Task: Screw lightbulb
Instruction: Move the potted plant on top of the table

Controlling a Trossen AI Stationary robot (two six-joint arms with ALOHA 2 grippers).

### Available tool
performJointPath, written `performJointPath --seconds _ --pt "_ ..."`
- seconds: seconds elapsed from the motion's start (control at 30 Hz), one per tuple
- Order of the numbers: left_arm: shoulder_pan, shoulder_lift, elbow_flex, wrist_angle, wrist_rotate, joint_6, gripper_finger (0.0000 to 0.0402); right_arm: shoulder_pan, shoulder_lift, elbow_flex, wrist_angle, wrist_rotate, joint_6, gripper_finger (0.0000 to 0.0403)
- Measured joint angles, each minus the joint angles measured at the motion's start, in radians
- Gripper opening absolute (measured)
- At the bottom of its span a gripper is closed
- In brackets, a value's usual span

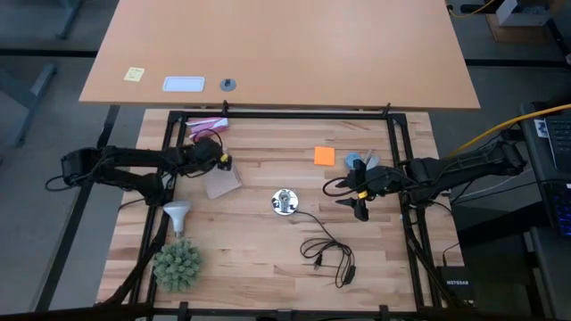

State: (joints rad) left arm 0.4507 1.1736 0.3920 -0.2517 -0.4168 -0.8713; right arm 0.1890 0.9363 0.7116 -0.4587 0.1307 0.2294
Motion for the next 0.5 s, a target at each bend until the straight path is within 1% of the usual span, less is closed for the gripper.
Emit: performJointPath --seconds 0.17,0.23,0.33,0.5 --pt "0.081 0.000 0.000 0.009 -0.009 0.002 0.0224 0.000 0.000 0.000 0.000 0.000 -0.002 0.0246" --pt "0.093 0.000 0.000 0.024 0.015 -0.010 0.0224 0.000 0.000 0.000 0.000 0.000 -0.003 0.0246" --pt "0.093 -0.002 0.000 0.115 0.097 0.024 0.0224 0.000 0.000 0.000 0.000 0.000 -0.003 0.0246" --pt "0.071 -0.047 0.001 0.342 0.295 0.155 0.0224 0.000 0.000 0.000 0.000 0.000 -0.003 0.0246"
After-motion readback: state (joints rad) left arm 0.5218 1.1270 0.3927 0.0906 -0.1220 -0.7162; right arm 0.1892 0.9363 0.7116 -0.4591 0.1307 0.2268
